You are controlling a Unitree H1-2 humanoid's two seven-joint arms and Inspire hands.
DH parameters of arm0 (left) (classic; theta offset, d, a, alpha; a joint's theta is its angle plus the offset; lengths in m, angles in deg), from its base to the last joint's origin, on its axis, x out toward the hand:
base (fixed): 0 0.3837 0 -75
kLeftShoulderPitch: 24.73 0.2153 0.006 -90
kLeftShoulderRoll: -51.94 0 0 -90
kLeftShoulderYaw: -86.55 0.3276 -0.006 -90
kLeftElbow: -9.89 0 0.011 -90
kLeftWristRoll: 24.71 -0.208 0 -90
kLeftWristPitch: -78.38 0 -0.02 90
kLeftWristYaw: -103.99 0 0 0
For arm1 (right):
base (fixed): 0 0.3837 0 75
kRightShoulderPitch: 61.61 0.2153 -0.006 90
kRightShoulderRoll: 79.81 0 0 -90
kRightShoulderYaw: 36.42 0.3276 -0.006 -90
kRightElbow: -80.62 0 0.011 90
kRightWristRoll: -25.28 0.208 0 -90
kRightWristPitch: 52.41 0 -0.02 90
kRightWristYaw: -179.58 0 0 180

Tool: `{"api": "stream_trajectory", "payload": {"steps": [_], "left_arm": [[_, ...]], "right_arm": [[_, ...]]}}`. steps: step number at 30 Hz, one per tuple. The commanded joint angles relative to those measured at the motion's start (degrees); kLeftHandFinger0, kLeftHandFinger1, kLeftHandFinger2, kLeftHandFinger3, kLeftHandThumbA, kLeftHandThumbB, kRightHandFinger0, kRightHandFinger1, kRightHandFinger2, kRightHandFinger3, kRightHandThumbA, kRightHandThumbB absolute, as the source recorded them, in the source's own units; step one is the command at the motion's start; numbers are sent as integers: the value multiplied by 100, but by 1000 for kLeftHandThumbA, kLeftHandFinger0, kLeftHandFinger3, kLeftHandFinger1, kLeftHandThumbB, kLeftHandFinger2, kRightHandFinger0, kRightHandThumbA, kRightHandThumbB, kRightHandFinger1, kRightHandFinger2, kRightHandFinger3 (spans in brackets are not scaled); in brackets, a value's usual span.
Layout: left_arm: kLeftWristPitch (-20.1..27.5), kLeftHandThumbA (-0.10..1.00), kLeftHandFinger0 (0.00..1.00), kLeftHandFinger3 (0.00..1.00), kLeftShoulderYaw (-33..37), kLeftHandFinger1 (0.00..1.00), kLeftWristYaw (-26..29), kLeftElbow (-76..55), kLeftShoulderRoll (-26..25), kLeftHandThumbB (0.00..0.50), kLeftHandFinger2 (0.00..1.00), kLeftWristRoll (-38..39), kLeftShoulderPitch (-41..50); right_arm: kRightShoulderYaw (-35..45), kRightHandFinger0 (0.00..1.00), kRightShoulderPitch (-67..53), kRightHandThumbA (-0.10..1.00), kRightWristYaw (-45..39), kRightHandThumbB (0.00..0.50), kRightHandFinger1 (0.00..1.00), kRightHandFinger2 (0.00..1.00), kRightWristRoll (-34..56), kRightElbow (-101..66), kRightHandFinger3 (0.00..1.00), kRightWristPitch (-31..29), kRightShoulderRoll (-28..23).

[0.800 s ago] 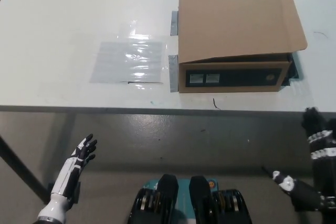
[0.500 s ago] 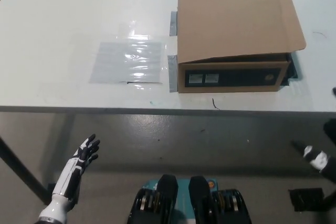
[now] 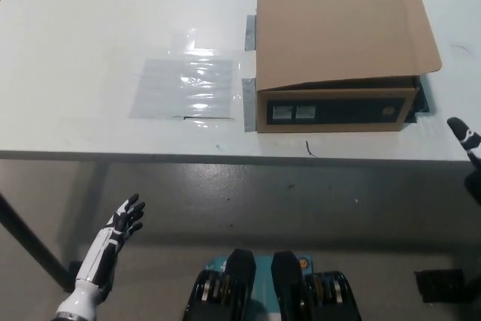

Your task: A small storage box is placed at the center of the table and the robot uses its right hand to slide under its lid and push it upwards to open it

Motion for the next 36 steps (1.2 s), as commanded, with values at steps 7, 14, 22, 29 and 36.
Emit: {"api": "stream_trajectory", "payload": {"steps": [7,14,22,29,36], "left_arm": [[516,1000,1000,1000,64,1000,-153,-71,-69,500,1000,11,-46],[645,1000,1000,1000,71,1000,-123,52,-69,500,1000,-14,-79],[577,1000,1000,1000,107,1000,-121,-14,-100,500,1000,-79,-94],[578,1000,1000,1000,131,1000,-62,-29,-119,500,1000,-184,-88],[536,1000,1000,1000,135,1000,-47,-25,-112,500,1000,-245,-107]], "right_arm": [[601,1000,1083,1000,-702,327,1000,1000,1626,1611,1000,472,299],[830,1000,1498,1000,-1075,344,1000,1000,1659,2568,1000,390,342],[957,1000,1783,1000,-1114,342,1000,1000,1651,2729,1000,491,435],[836,1000,1856,1000,-1008,369,1000,1000,1467,2467,1000,537,520],[755,1000,1980,1000,-759,349,1000,1000,1316,2201,1000,602,665]]}}
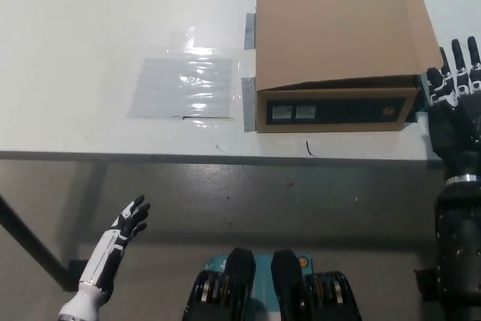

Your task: A small storage box is placed at the center of the table and the robot uses its right hand to slide under its lid and push it upwards to open it

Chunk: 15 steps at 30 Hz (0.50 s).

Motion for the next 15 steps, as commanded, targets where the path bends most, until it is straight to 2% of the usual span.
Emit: {"api": "stream_trajectory", "payload": {"steps": [1,8,15], "left_arm": [[178,1000,1000,1000,34,1000,-39,-123,-88,500,1000,-90,-107],[134,1000,1000,1000,27,1000,-71,-173,-122,500,1000,-74,-127],[131,1000,1000,1000,20,1000,-52,-123,-133,500,1000,-116,-165]], "right_arm": [[-93,1000,409,1000,71,349,1000,1000,-159,-307,1000,62,98],[-148,1000,480,1000,19,354,1000,1000,-208,-256,1000,73,215],[-204,1000,594,1000,159,385,1000,1000,-260,-601,1000,176,245]]}}
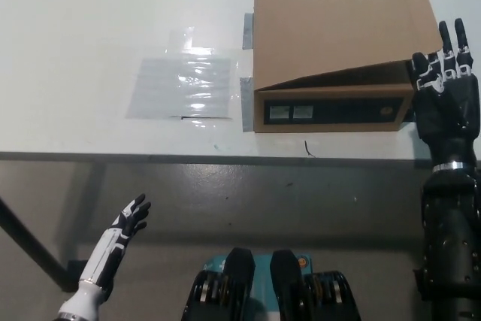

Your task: A small storage box is placed at the center of the table and the robot uses its right hand to slide under its lid and push it upwards to open it

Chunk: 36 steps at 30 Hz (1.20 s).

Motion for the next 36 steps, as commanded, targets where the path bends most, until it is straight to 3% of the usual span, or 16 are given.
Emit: {"api": "stream_trajectory", "payload": {"steps": [1,5,8,10,16,19,23,24,25,31,33,36], "left_arm": [[111,1000,1000,1000,6,1000,-53,-129,-105,500,1000,-24,-122],[96,1000,1000,1000,10,1000,-94,-153,-111,500,1000,14,-108],[136,1000,1000,1000,29,1000,-104,-144,-115,500,1000,-3,-98],[122,1000,1000,1000,32,1000,-85,-143,-121,500,1000,-39,-106],[70,1000,1000,1000,32,1000,-92,-201,-132,500,1000,-36,-106],[38,1000,1000,1000,35,1000,-107,-244,-135,500,1000,-19,-92],[49,1000,1000,1000,77,1000,-101,-220,-128,500,1000,-79,-103],[77,1000,1000,1000,91,1000,-112,-203,-124,500,1000,-72,-107],[48,1000,1000,1000,104,1000,-126,-235,-124,500,1000,-61,-101],[60,1000,1000,1000,129,1000,-109,-256,-158,500,1000,-90,-111],[43,1000,1000,1000,159,1000,-157,-259,-178,500,1000,-82,-124],[18,1000,1000,1000,179,1000,-189,-279,-188,500,1000,-67,-126]], "right_arm": [[-120,1000,419,1000,89,386,1000,1000,-115,-415,1000,162,57],[-164,1000,450,1000,262,395,1000,1000,-150,-650,1000,333,92],[-192,1000,507,1000,344,372,1000,1000,-134,-788,1000,436,174],[-225,1000,579,1000,358,393,1000,1000,-157,-843,1000,468,205],[-293,1000,847,1000,408,396,1000,1000,-195,-935,1000,538,283],[-360,1000,1000,1000,409,373,1000,1000,-255,-849,1000,538,385],[-415,1000,1138,1000,393,392,1000,1000,-294,-627,1000,497,563],[-433,1000,1171,1000,366,348,1000,1000,-319,-550,1000,455,600],[-456,1000,1235,1000,383,385,1000,1000,-337,-475,1000,451,659],[-616,1000,1636,1000,448,378,1000,1000,-560,-144,1000,331,992],[-676,1000,1732,1000,443,407,1000,1000,-624,-99,1000,335,1072],[-693,1000,1835,1000,448,402,1000,1000,-654,16,1000,268,1191]]}}
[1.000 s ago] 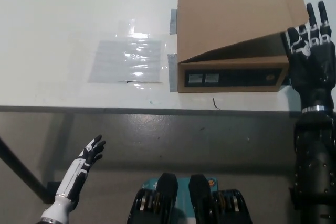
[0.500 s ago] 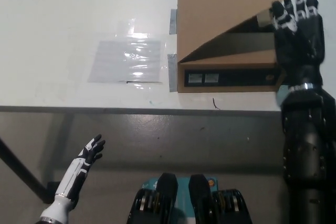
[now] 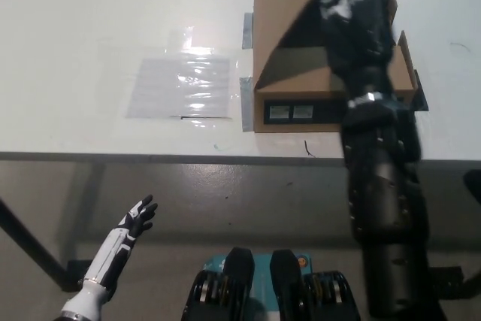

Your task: A small storage box is placed at the center of the table and the robot uses its right hand to slide under its lid and push it upwards to open it

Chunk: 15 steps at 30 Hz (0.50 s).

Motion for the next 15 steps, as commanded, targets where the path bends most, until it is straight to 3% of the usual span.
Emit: {"api": "stream_trajectory", "payload": {"steps": [1,4,11,15], "left_arm": [[5,1000,1000,1000,21,1000,-109,-246,-117,500,1000,-29,-118],[82,1000,1000,1000,57,1000,-122,-219,-115,500,1000,-41,-109],[37,1000,1000,1000,90,1000,-142,-255,-125,500,1000,-94,-172],[18,1000,1000,1000,86,1000,-194,-273,-103,500,1000,-46,-193]], "right_arm": [[-158,1000,529,1000,25,386,1000,1000,-300,132,1000,-224,224],[-229,1000,617,1000,98,348,1000,1000,-413,341,1000,-216,391],[-754,1000,1109,1000,80,363,1000,1000,-1249,1205,1000,-552,565],[-1036,1000,1299,1000,-21,328,1000,1000,-1606,2049,1000,-773,556]]}}
